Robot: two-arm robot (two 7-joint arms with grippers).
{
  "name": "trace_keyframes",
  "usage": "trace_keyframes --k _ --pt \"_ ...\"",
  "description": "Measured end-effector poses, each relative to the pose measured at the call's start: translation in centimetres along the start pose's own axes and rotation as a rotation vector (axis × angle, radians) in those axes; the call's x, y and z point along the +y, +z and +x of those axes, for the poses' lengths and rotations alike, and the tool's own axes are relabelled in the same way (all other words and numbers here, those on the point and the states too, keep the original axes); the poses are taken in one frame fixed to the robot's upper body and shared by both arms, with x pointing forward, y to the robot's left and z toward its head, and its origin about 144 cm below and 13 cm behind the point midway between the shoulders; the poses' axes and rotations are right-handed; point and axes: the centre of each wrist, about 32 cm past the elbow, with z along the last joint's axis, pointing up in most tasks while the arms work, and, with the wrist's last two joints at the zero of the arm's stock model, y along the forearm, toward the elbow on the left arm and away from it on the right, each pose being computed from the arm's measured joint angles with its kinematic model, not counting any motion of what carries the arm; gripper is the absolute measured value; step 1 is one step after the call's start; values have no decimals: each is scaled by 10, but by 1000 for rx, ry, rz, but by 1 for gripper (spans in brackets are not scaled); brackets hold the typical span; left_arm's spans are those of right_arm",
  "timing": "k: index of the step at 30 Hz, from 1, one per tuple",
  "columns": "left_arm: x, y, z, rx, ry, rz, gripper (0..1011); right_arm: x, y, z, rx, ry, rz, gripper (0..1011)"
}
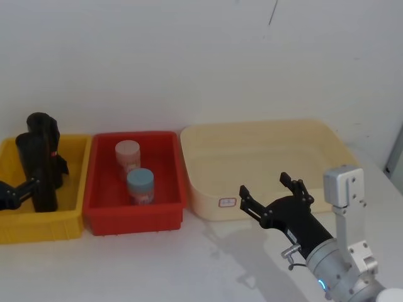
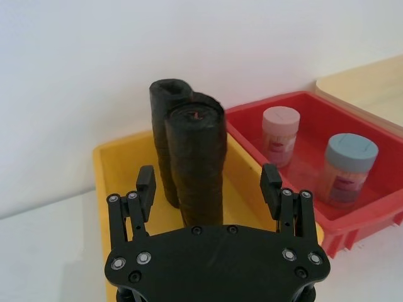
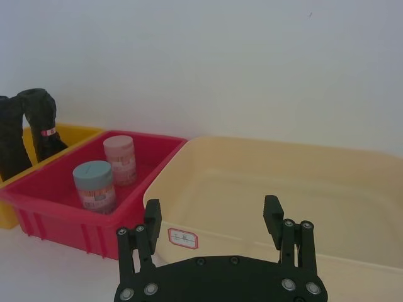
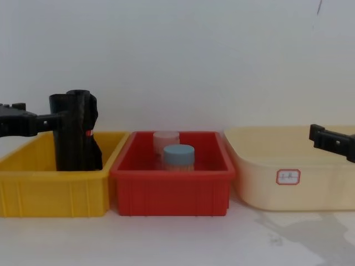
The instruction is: Pick up the garbage bag with the one hand and transfer it to the other hand.
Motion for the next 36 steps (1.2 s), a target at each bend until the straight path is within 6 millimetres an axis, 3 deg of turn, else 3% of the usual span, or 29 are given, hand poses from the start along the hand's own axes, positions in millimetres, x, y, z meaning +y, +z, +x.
trace_keyframes --k 20,36 --pt "-38 -4 22 25 -22 16 1000 0 0 0 0 0 0 1000" --pt "-74 -4 29 -16 -80 63 1000 0 0 0 0 0 0 1000"
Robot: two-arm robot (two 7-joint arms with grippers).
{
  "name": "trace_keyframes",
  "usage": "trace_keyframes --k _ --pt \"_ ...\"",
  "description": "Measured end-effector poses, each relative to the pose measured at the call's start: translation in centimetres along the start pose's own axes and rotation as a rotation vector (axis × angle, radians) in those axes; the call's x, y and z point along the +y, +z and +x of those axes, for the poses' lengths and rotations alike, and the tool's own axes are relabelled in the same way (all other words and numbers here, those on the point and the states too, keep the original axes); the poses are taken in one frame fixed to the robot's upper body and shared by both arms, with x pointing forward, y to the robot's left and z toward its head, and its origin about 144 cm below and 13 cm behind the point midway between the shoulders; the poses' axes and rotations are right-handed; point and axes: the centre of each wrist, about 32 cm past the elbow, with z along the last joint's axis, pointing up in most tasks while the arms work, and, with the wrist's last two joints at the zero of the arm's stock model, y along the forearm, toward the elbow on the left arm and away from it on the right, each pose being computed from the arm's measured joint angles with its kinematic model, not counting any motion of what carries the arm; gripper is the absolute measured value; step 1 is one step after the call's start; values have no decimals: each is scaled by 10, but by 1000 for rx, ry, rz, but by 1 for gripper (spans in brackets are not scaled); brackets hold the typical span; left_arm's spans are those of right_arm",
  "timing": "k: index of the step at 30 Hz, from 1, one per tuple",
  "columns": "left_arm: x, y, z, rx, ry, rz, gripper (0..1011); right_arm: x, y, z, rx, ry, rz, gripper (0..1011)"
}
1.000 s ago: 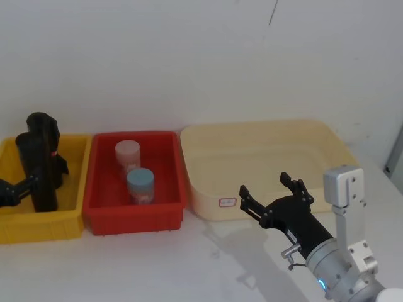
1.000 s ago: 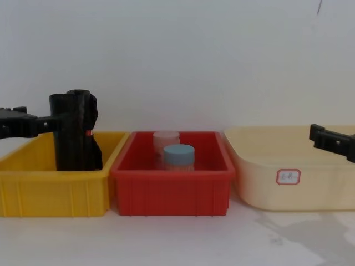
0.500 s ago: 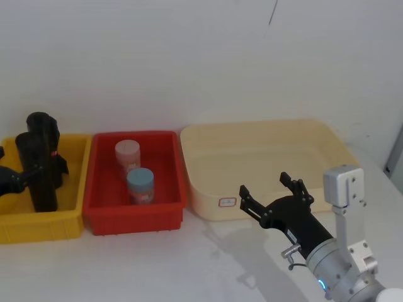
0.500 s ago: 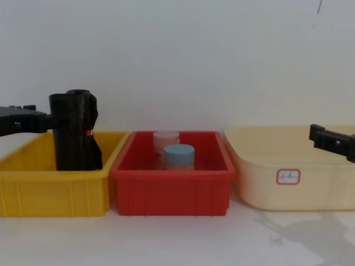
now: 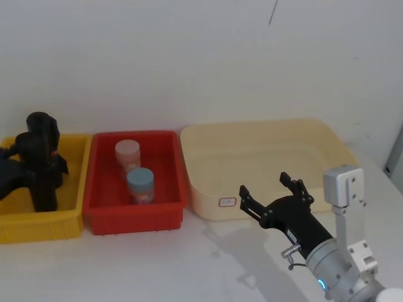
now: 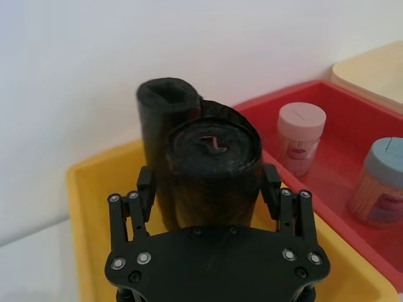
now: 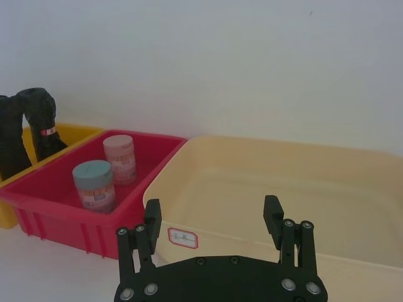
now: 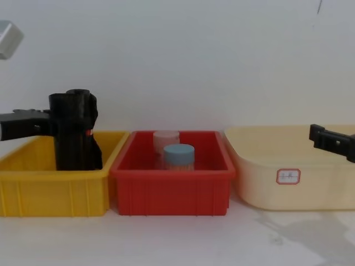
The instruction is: Pick up the garbage bag with the one hand and transfer it to the other hand.
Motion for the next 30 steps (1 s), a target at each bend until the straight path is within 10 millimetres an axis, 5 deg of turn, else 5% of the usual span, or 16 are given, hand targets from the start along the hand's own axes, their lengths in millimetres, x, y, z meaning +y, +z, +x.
trace_keyframes --k 9,18,30 --pt "-17 -3 -4 -10 -70 19 840 0 0 0 0 0 0 1000" --pt "-22 1 -13 -37 -124 16 576 0 0 0 0 0 0 1000" --pt "-11 17 -29 -114 -150 -16 497 1 3 0 20 14 23 1000"
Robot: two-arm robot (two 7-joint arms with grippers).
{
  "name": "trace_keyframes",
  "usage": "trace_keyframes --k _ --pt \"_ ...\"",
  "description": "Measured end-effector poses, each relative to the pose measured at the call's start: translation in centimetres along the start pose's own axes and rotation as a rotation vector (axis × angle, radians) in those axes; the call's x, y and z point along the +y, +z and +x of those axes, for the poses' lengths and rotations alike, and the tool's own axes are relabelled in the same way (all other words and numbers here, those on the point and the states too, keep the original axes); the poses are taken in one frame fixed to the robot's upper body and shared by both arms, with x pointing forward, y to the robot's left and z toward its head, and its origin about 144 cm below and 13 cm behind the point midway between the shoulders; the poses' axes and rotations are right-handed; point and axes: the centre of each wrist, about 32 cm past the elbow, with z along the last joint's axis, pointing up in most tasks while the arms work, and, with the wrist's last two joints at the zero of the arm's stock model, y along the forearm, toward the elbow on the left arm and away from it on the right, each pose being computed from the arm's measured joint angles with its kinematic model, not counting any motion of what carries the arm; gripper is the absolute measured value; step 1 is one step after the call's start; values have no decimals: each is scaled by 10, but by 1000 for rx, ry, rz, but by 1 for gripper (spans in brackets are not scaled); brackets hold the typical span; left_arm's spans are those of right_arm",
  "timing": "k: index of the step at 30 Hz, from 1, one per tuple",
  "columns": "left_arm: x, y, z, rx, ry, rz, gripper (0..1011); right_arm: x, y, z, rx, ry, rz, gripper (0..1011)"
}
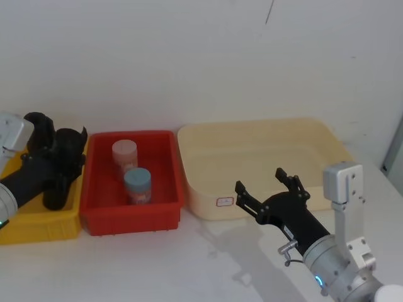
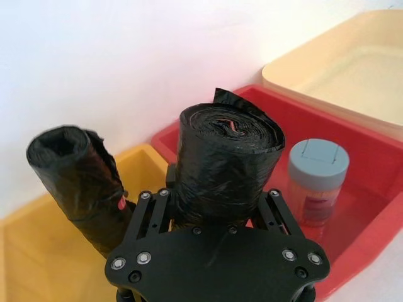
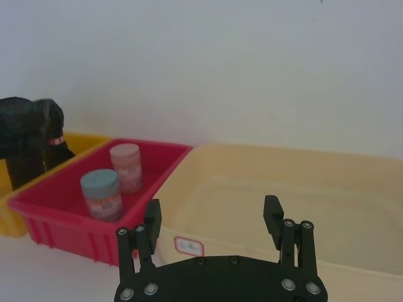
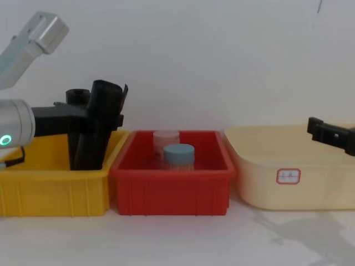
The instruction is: Pick up the garbage bag with the one hand and transfer it to the other hand.
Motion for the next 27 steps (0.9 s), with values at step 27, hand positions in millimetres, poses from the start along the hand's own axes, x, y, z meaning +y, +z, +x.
trace_keyframes --k 27 --pt "-3 56 6 -56 -47 -123 466 18 29 3 68 187 84 1000"
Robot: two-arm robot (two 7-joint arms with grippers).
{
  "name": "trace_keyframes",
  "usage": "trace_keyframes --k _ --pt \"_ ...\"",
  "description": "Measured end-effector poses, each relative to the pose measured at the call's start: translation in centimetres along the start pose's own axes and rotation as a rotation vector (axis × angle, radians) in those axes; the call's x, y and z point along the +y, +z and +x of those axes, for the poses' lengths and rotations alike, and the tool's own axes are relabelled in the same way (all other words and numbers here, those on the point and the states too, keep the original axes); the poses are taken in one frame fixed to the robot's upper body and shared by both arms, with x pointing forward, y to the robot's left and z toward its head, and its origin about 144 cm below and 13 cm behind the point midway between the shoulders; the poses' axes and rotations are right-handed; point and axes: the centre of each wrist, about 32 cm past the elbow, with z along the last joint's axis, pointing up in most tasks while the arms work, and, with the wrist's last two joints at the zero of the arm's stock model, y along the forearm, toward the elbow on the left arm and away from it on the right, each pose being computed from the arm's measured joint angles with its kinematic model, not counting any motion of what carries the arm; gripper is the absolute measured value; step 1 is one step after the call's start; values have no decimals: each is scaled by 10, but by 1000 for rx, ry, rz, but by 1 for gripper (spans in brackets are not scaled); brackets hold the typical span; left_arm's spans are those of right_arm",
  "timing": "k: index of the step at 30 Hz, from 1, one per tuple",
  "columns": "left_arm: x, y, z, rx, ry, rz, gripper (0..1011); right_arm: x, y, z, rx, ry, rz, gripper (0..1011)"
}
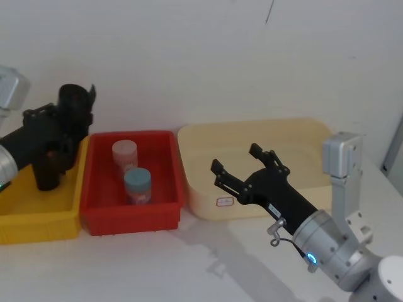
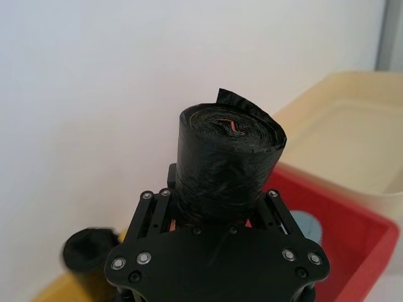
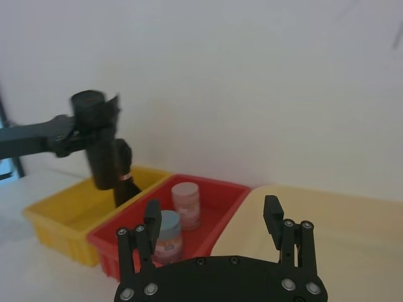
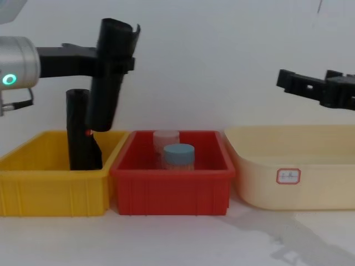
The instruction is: Pick up the garbage bag with the one hand and transfer it to the other hand.
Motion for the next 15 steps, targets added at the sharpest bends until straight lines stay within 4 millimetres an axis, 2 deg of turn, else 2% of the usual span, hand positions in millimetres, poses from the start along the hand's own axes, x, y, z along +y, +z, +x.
trace_keyframes --k 15 --pt "-45 -7 -12 145 -166 -102 466 25 6 13 -96 179 -40 1000"
